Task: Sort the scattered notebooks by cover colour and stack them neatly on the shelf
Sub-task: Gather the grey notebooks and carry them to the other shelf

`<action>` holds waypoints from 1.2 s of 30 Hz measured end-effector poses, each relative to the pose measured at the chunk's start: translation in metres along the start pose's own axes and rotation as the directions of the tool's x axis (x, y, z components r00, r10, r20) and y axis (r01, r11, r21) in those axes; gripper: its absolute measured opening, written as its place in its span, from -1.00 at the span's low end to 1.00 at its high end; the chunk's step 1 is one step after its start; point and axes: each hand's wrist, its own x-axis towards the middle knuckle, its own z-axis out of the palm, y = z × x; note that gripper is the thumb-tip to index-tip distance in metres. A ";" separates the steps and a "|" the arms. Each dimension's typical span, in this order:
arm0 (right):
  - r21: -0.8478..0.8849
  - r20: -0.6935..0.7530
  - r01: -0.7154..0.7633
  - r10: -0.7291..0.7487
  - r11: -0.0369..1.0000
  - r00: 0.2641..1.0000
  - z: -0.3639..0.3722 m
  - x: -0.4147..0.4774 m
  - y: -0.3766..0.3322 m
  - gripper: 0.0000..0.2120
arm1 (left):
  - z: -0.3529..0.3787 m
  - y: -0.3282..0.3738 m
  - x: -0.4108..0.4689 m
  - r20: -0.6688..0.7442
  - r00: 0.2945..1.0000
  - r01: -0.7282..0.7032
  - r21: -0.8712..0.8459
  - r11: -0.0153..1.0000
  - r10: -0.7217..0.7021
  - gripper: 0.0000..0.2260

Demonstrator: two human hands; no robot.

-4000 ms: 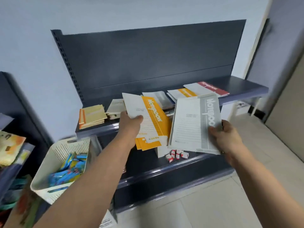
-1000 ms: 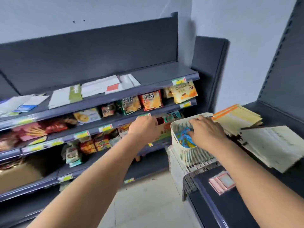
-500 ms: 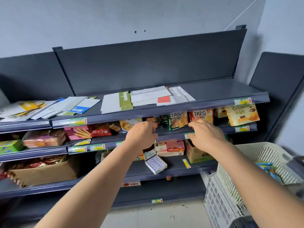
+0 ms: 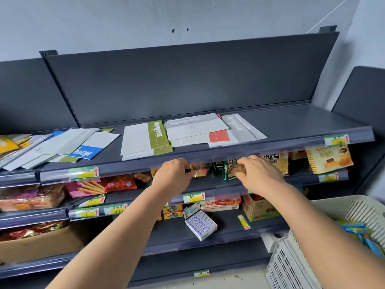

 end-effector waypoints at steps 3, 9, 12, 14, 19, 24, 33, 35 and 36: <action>0.026 0.012 0.032 -0.032 0.999 0.999 0.006 0.038 0.002 -0.55 | 0.006 -0.005 0.036 -0.027 1.000 0.010 -0.019 1.000 -0.011 -0.68; 0.067 -0.011 0.121 -0.120 0.990 0.993 0.012 0.133 0.008 -0.55 | 0.008 -0.003 0.122 -0.114 0.991 0.072 0.002 0.997 -0.071 -0.69; 0.080 -0.031 0.204 -0.202 0.976 0.979 0.014 0.179 0.007 -0.60 | 0.004 -0.003 0.167 -0.111 0.988 0.119 0.062 0.991 -0.111 -0.68; 0.086 -0.029 0.281 -0.280 0.956 0.960 0.019 0.205 0.004 -0.64 | 0.004 -0.004 0.194 -0.093 0.982 0.170 0.068 0.983 -0.163 -0.66; 0.140 0.106 0.432 -0.447 0.891 0.888 0.038 0.252 -0.016 -0.52 | 0.007 -0.012 0.233 -0.056 0.973 0.228 0.075 0.971 -0.224 -0.64; 0.120 0.149 0.427 -0.442 0.896 0.885 0.049 0.269 -0.026 -0.50 | 0.003 -0.033 0.263 -0.043 0.973 0.230 0.098 0.968 -0.226 -0.61; 0.153 0.089 0.162 -0.177 0.975 0.980 0.027 0.286 0.027 -0.61 | 0.012 -0.029 0.313 0.227 0.971 0.014 0.236 0.972 -0.069 -0.28; 0.048 0.062 0.083 -0.086 0.995 0.994 0.022 0.288 0.036 -0.58 | 0.013 -0.019 0.317 0.192 0.981 -0.029 0.269 0.963 -0.024 -0.28; 0.002 0.078 0.057 -0.057 0.998 0.995 0.021 0.286 0.036 -0.55 | 0.013 -0.014 0.318 0.175 0.985 -0.043 0.290 0.956 -0.008 -0.30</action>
